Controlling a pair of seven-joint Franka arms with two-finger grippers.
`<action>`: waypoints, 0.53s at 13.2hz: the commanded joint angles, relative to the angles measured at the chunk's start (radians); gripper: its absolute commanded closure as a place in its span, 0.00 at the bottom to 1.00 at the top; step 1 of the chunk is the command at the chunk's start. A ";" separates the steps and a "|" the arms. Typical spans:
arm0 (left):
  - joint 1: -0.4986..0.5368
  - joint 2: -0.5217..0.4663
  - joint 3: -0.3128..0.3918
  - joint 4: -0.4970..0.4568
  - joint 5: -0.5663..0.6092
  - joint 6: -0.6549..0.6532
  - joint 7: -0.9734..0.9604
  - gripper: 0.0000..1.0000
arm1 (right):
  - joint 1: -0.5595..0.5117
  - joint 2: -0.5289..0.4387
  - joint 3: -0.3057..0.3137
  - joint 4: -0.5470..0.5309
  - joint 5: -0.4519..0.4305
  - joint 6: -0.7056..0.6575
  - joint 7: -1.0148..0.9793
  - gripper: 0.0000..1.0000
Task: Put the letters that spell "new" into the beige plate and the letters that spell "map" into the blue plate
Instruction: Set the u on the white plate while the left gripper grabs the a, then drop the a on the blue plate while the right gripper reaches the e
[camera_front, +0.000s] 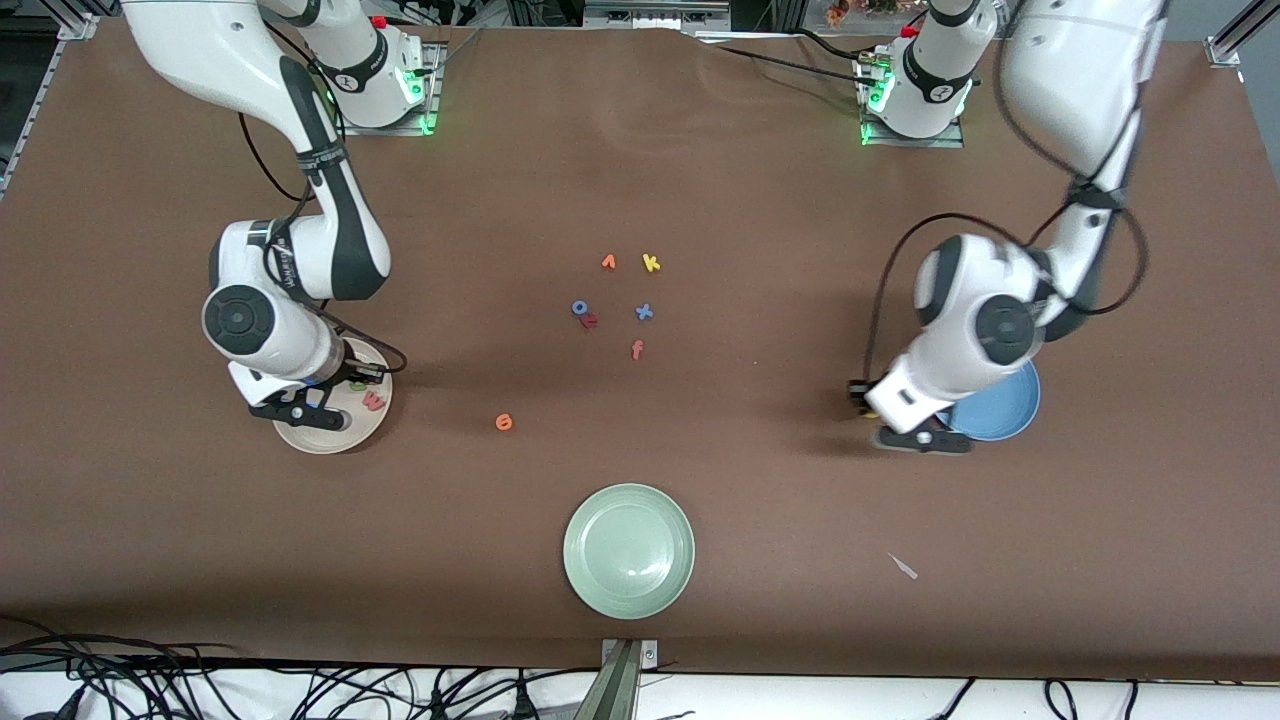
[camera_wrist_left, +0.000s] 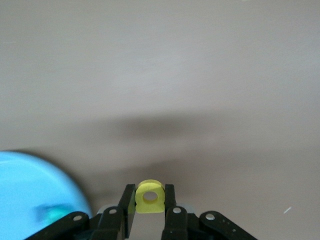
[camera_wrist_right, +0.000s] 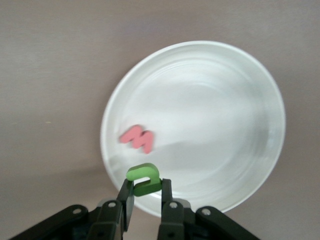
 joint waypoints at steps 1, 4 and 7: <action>0.129 -0.112 -0.018 -0.171 0.028 0.005 0.157 0.79 | -0.034 0.009 0.002 -0.001 -0.003 0.011 -0.071 0.81; 0.248 -0.114 -0.012 -0.238 0.026 0.008 0.260 0.79 | -0.038 0.017 0.002 0.000 -0.004 0.017 -0.076 0.59; 0.248 -0.104 -0.009 -0.238 0.037 0.026 0.256 0.57 | -0.028 0.017 0.006 0.039 -0.001 0.007 -0.079 0.00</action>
